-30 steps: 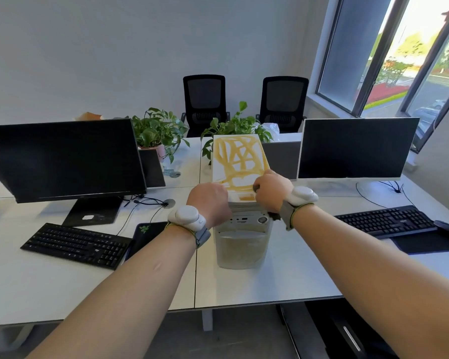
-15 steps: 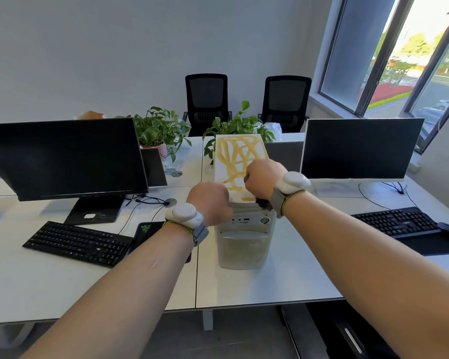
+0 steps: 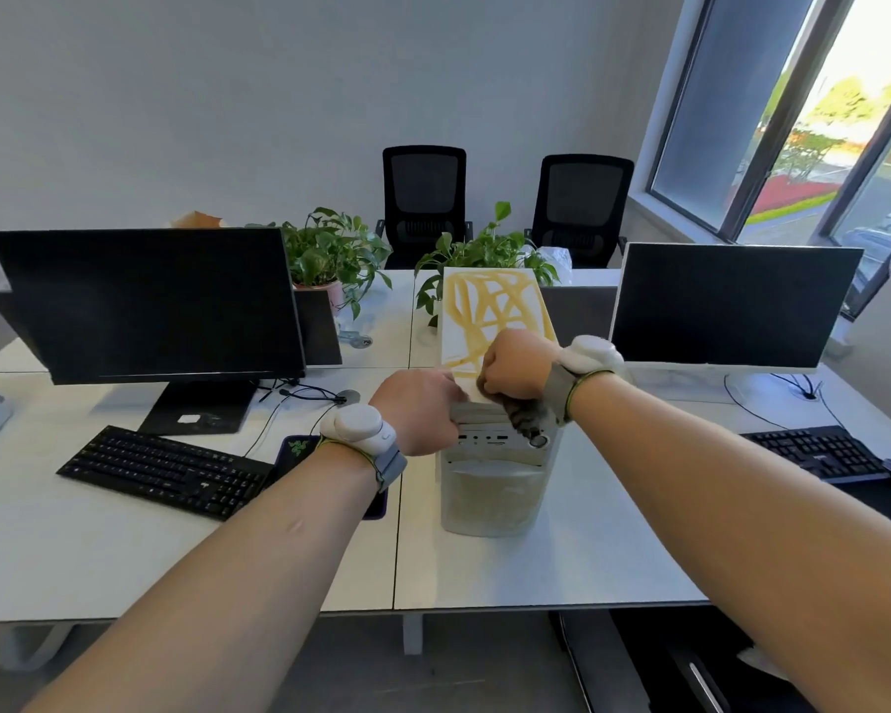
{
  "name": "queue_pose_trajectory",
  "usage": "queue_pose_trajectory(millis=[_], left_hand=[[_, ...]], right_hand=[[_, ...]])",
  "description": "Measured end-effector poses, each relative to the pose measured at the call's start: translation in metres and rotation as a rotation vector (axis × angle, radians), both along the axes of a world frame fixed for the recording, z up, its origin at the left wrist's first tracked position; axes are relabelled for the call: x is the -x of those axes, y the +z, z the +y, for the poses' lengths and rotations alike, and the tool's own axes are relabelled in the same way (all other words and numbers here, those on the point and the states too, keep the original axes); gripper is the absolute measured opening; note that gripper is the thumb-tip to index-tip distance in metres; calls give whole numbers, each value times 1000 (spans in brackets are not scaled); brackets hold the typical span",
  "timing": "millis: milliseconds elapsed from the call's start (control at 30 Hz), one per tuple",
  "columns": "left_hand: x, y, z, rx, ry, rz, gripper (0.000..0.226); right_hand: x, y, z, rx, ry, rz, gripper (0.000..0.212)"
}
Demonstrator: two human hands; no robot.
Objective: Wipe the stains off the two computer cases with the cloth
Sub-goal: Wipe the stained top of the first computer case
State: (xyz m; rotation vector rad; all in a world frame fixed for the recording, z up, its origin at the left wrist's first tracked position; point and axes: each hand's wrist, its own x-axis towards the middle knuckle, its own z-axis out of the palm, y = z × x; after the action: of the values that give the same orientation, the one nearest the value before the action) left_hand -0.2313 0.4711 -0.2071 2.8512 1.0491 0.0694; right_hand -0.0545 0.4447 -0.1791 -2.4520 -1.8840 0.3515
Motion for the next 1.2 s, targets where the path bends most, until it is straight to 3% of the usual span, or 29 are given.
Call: queue_pose_trajectory(millis=[100, 300, 500, 633, 767, 1000, 1100, 1200], left_hand=[[0, -1, 0, 12, 0, -10, 46], [7, -11, 2, 11, -19, -64, 57], [7, -9, -2, -29, -63, -26, 52], [10, -13, -4, -19, -49, -20, 53], [11, -16, -6, -19, -66, -32, 49], [9, -16, -10, -70, -82, 94, 53], [7, -14, -11, -52, -73, 125, 57], [8, -11, -11, -11, -59, 105, 54]], right_hand=[[-3, 5, 7, -106, -34, -3, 23], [14, -27, 7, -63, -20, -154, 30], [8, 2, -1, -1, 120, 7, 19], [14, 0, 12, -206, 38, 45, 26], [37, -34, 8, -222, 30, 32, 23], [20, 1, 3, 20, 159, -20, 25], [18, 14, 22, -74, 102, 30, 22], [27, 2, 35, -88, 131, -21, 37]])
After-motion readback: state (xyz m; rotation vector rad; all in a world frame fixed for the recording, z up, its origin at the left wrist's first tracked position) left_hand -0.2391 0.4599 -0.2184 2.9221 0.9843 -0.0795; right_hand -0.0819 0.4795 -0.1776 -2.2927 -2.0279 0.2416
